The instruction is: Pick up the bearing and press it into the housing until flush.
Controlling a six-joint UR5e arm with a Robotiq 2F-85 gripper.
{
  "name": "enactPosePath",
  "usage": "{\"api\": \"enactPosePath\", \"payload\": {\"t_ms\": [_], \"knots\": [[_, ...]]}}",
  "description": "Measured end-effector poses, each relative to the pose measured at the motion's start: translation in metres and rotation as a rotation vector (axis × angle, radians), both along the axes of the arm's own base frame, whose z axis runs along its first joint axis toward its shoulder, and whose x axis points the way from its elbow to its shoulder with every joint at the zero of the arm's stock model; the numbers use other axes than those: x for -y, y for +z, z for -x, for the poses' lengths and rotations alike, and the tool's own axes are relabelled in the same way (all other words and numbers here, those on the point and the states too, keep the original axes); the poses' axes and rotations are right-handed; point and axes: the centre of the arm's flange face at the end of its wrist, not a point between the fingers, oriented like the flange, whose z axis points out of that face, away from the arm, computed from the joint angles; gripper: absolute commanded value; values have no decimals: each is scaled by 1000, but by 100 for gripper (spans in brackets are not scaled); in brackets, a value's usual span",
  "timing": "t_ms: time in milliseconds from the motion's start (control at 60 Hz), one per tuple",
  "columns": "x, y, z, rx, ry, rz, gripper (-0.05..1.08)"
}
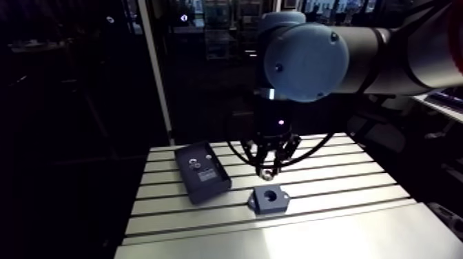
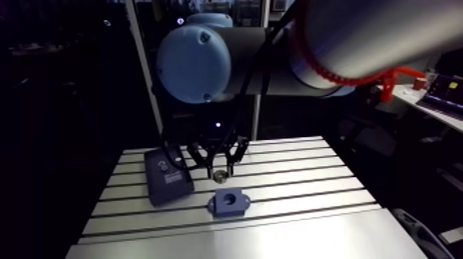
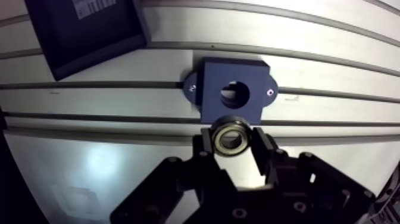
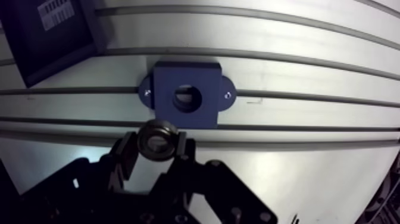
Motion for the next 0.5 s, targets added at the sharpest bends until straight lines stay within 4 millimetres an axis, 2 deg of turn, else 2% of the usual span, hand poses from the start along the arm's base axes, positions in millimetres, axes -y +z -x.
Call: {"api": "enactPosePath", "payload": {"t_ms": [167, 500], "knots": [[-10, -8, -6, -15, -12, -2, 60], [-15, -26, -7, -44, -21, -6, 60]]}}
